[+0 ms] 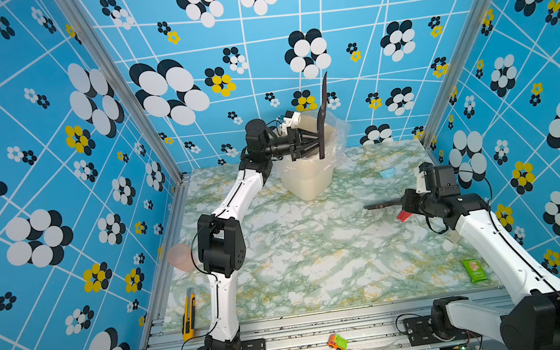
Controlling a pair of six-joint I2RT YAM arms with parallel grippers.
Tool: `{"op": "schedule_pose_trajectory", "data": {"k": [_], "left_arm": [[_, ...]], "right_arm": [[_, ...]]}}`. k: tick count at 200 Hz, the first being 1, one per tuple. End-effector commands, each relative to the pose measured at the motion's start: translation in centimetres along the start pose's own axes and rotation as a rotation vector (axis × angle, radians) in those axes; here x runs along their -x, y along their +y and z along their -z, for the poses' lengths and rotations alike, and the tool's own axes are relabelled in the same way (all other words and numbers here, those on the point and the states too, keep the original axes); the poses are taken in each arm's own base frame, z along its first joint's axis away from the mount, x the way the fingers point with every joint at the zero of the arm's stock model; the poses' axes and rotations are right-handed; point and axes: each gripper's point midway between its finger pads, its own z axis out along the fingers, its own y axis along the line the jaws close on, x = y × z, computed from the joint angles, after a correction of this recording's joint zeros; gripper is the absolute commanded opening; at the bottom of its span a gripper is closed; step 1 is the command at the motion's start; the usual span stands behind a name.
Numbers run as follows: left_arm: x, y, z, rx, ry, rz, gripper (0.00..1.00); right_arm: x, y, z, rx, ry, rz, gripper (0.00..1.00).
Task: Sweep away the paper scraps from the table
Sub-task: 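Tilt the dustpan over the cream bin with the left gripper to dump scraps, then lower the empty dustpan to the red strip with left gripper while right brush approaches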
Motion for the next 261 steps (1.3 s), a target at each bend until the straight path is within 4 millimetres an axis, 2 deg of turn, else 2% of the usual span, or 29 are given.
{"op": "schedule_pose_trajectory", "data": {"k": [1, 62, 94, 152, 183, 204, 236, 261], "left_arm": [[-0.5, -4.2, 0.8, -0.034, 0.003, -0.112, 0.00], [-1.6, -3.0, 0.8, 0.139, -0.006, -0.188, 0.00], [-2.5, -1.1, 1.3, 0.321, -0.024, -0.223, 0.00], [-4.4, 3.4, 2.6, 0.664, -0.010, -0.320, 0.00], [-6.5, 5.5, 3.1, 0.926, 0.083, -0.465, 0.00], [-8.4, 6.4, 2.7, 0.993, 0.175, -0.525, 0.00], [-10.9, 6.6, 2.2, 1.060, 0.262, -0.622, 0.00], [-11.6, 5.8, 2.4, 1.081, 0.268, -0.677, 0.00]], "right_arm": [[1.8, 0.0, 1.7, -0.008, -0.076, 0.014, 0.00], [3.1, -1.4, 3.8, -0.089, -0.147, -0.020, 0.00], [3.6, -3.1, 5.4, -0.184, -0.193, -0.056, 0.00], [2.7, -7.6, 8.1, -0.440, -0.199, -0.081, 0.00], [1.8, -7.4, 7.6, -0.424, -0.145, -0.066, 0.00], [1.3, -6.9, 6.9, -0.392, -0.113, -0.055, 0.00], [0.5, -6.5, 5.6, -0.365, -0.072, -0.046, 0.00], [0.0, -6.3, 4.6, -0.346, -0.047, -0.046, 0.00]]}}
